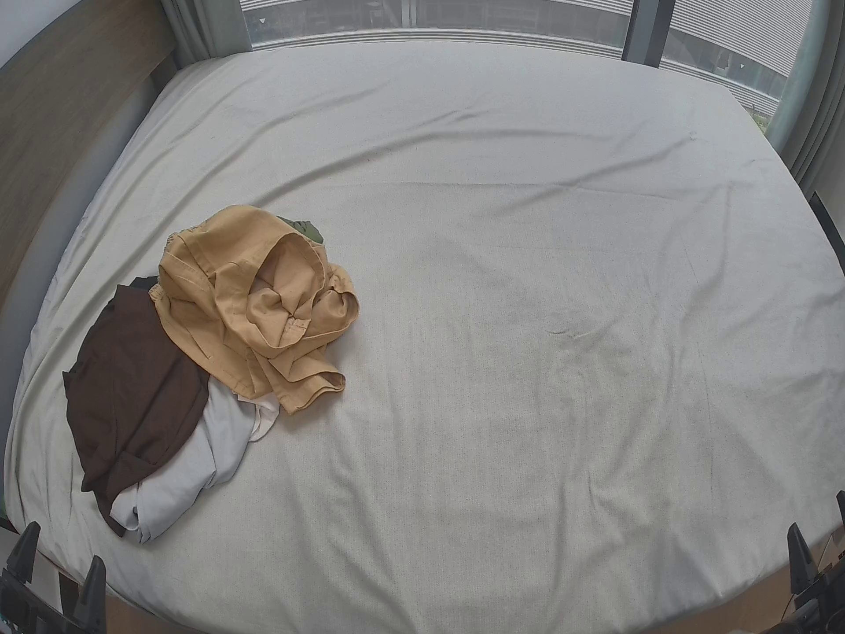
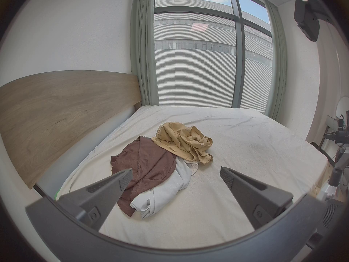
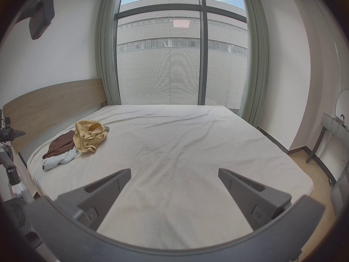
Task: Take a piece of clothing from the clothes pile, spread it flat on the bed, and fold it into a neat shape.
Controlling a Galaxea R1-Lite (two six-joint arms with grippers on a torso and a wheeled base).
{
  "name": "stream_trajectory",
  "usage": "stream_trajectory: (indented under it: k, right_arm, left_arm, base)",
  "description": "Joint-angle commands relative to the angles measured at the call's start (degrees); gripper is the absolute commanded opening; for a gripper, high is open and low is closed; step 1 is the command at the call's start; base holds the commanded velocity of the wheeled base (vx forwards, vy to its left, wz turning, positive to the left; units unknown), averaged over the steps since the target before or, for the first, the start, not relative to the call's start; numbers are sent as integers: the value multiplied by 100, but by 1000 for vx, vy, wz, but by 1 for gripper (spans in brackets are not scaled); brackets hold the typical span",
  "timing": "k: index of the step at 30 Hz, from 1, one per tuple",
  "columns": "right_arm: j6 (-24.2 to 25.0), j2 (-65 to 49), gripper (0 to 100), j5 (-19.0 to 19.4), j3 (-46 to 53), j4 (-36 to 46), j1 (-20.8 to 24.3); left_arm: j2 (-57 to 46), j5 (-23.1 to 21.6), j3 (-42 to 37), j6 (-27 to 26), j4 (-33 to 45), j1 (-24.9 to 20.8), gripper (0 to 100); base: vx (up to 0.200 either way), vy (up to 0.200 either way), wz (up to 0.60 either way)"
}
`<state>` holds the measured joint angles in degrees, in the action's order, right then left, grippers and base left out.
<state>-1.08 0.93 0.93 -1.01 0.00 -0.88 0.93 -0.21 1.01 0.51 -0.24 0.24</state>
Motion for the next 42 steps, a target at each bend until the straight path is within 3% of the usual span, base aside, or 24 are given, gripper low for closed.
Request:
stream_trajectory:
  k: [1,4,7,20,30,42]
  right_arm:
    - [-41,-40,100,30,101,-9,9]
    - [-85,-49,100,145,-110,-290,-18]
    - [-102,637,100,171,-707,-712,-53]
    - [3,2544,100,698,-892,-1055,466]
    - [170,4864,100,892,-1516,-2197,1345]
    - [513,6552,100,874,-2307,-3015,2250]
  left_arm:
    - [-93,3,-101,10,-2,2,100]
    - [-93,3,-101,10,-2,11,100]
    - [-93,3,-101,2,-2,11,100]
    - [-93,3,-101,10,-2,11,100]
    - [-93,12,-101,19,-2,2,100]
    - [-93,12,-101,19,-2,11,100]
  base:
    - [0,0,0]
    - [0,0,0]
    - [0,0,0]
    - [0,0,0]
    - [0,0,0]
    - [0,0,0]
